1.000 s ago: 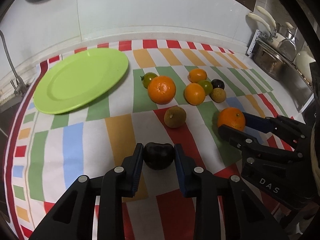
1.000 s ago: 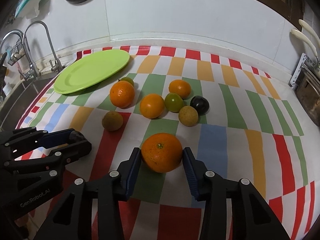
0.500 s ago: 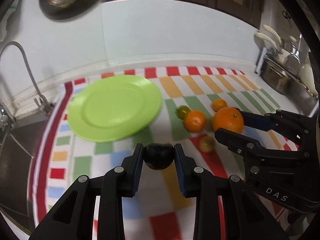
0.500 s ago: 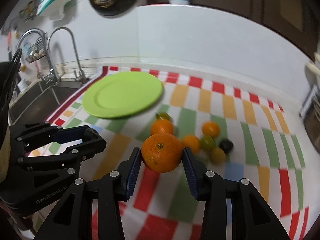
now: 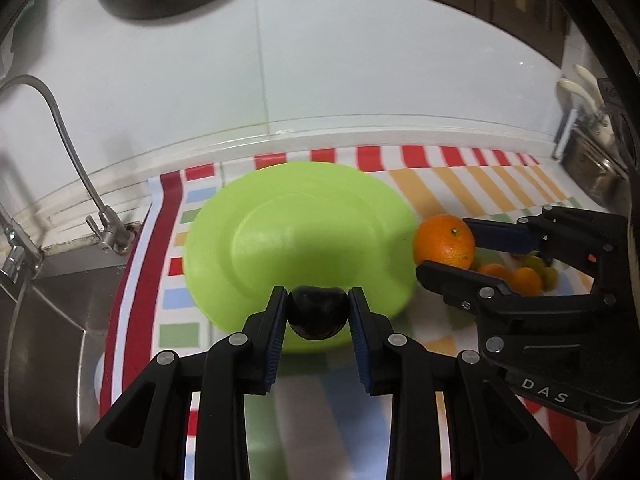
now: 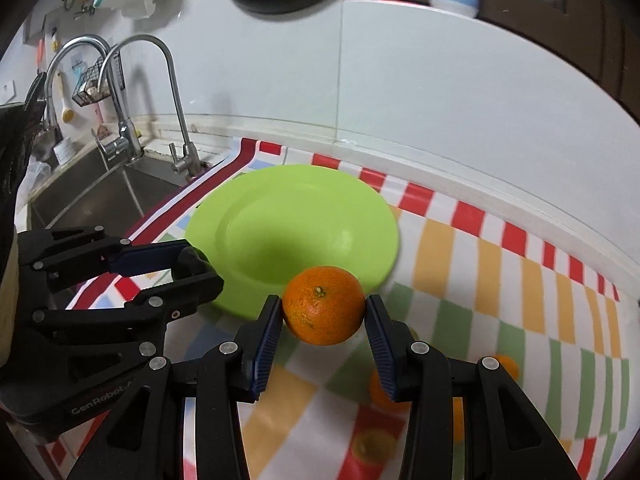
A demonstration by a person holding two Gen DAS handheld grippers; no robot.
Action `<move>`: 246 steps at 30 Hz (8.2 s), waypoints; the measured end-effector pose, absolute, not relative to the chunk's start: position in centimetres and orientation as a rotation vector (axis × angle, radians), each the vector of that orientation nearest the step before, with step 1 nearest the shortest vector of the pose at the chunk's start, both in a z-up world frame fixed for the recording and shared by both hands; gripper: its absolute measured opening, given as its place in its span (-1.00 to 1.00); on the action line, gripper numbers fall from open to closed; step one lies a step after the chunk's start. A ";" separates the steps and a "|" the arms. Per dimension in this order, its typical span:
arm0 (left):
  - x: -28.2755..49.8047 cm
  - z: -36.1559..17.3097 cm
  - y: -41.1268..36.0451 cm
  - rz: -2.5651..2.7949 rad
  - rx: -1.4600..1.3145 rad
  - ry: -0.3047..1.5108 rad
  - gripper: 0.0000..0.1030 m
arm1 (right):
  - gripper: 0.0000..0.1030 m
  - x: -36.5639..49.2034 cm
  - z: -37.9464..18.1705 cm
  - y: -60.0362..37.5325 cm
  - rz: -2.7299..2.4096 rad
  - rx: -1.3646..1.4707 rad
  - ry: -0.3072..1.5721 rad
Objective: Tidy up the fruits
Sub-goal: 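Carry the plum and orange onto the green plate and open both tools, then lift both tools off the plate and move back toward the fruit cluster, then grasp a brown round fruit with the left tool while the right grasps a yellow fruit, then carry both small fruits onto the green plate and open both tools, then lift both tools off the plate and move back toward the fruit cluster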
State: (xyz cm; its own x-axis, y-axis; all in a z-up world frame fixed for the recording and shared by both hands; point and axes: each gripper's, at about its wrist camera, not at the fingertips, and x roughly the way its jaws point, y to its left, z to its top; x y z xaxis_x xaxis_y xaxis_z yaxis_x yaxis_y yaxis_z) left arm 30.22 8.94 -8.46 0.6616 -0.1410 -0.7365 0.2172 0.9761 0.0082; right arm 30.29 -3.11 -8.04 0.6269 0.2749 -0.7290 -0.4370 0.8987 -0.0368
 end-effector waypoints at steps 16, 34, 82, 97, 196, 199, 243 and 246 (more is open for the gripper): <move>33.7 -10.2 11.2 -0.146 0.055 0.862 -0.02 | -0.06 35.3 -9.8 -1.4 0.392 -0.216 0.842; 23.9 -2.9 7.9 -0.078 0.078 0.659 0.60 | 0.04 25.9 -4.6 -7.4 0.290 -0.144 0.693; 22.6 -9.5 -3.7 -0.285 0.097 0.749 0.70 | 0.35 20.3 -8.8 -19.7 0.099 -0.102 0.710; 25.0 -12.0 -4.8 -0.330 0.080 0.836 0.11 | 0.04 24.2 -11.9 -18.9 0.126 -0.100 0.797; 41.2 -8.5 10.8 -0.196 0.060 0.827 -0.21 | -0.47 41.3 -8.8 -1.0 0.430 -0.093 0.904; 40.8 -8.1 11.0 -0.176 0.054 0.816 -0.15 | -0.27 41.4 -8.8 -1.3 0.403 -0.093 0.901; 21.1 -0.8 3.3 -0.122 0.071 0.613 0.76 | 0.24 20.5 -1.3 -14.3 0.146 -0.030 0.622; 20.8 -1.2 2.5 -0.127 0.081 0.616 0.76 | 0.24 20.0 -1.5 -15.3 0.124 -0.043 0.621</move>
State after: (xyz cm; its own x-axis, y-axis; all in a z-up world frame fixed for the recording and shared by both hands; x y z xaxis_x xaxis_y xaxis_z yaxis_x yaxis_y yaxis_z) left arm 20.76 2.51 -1.18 0.8087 -0.0946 -0.5806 0.1431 0.9890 0.0381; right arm 19.95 -15.26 -1.55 0.8060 0.1029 -0.5829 -0.1288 0.9917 -0.0030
